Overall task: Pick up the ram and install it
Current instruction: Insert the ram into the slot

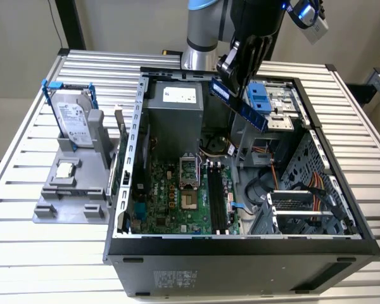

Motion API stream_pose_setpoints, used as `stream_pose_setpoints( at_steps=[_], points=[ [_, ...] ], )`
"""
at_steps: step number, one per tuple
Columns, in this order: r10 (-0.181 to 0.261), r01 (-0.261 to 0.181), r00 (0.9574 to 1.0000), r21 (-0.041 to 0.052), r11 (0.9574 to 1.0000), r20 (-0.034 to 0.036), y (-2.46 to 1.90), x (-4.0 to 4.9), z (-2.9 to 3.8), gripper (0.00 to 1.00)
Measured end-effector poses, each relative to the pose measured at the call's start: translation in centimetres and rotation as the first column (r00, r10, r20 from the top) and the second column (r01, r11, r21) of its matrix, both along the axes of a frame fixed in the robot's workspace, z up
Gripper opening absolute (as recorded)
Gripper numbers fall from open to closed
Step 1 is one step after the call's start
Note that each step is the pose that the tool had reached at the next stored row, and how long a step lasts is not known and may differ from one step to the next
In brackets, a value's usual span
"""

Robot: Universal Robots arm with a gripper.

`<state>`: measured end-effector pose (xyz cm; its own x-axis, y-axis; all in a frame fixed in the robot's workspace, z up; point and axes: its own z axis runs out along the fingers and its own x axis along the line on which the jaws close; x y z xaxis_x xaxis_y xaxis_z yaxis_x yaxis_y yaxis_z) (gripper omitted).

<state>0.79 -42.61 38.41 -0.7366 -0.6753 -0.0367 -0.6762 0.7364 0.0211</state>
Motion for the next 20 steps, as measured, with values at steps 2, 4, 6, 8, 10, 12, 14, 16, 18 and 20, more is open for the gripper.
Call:
stream_pose_setpoints(
  at_steps=[2, 4, 6, 8, 10, 12, 14, 16, 18, 20],
  points=[
    [0.000, 0.000, 1.0000, 0.0000, 1.0000, 0.0000, 0.00, 0.00, 0.00, 0.00],
    [0.000, 0.000, 1.0000, -0.0001, 1.0000, 0.0000, 0.00, 0.00, 0.00, 0.00],
    [0.000, 0.000, 1.0000, 0.0000, 1.0000, 0.0000, 0.00, 0.00, 0.00, 0.00],
    [0.000, 0.000, 1.0000, 0.0000, 1.0000, 0.0000, 0.00, 0.00, 0.00, 0.00],
    [-0.004, 0.004, 1.0000, 0.0000, 1.0000, 0.0000, 0.00, 0.00, 0.00, 0.00],
    [-0.012, 0.012, 0.9999, 0.0000, 0.9999, 0.0000, 0.00, 0.01, 0.00, 0.00],
    [-0.019, 0.019, 0.9998, 0.0000, 0.9998, 0.0000, 0.00, 0.01, 0.00, 0.00],
    [-0.027, 0.027, 0.9996, -0.0001, 0.9996, 0.0000, 0.00, 0.00, 0.00, 0.00],
    [-0.036, 0.036, 0.9994, -0.0001, 0.9994, 0.0000, 0.00, 0.00, 0.00, 0.00],
    [-0.045, 0.045, 0.9990, -0.0001, 0.9990, -0.0001, 0.00, 0.00, 0.01, 0.00]
  ],
)
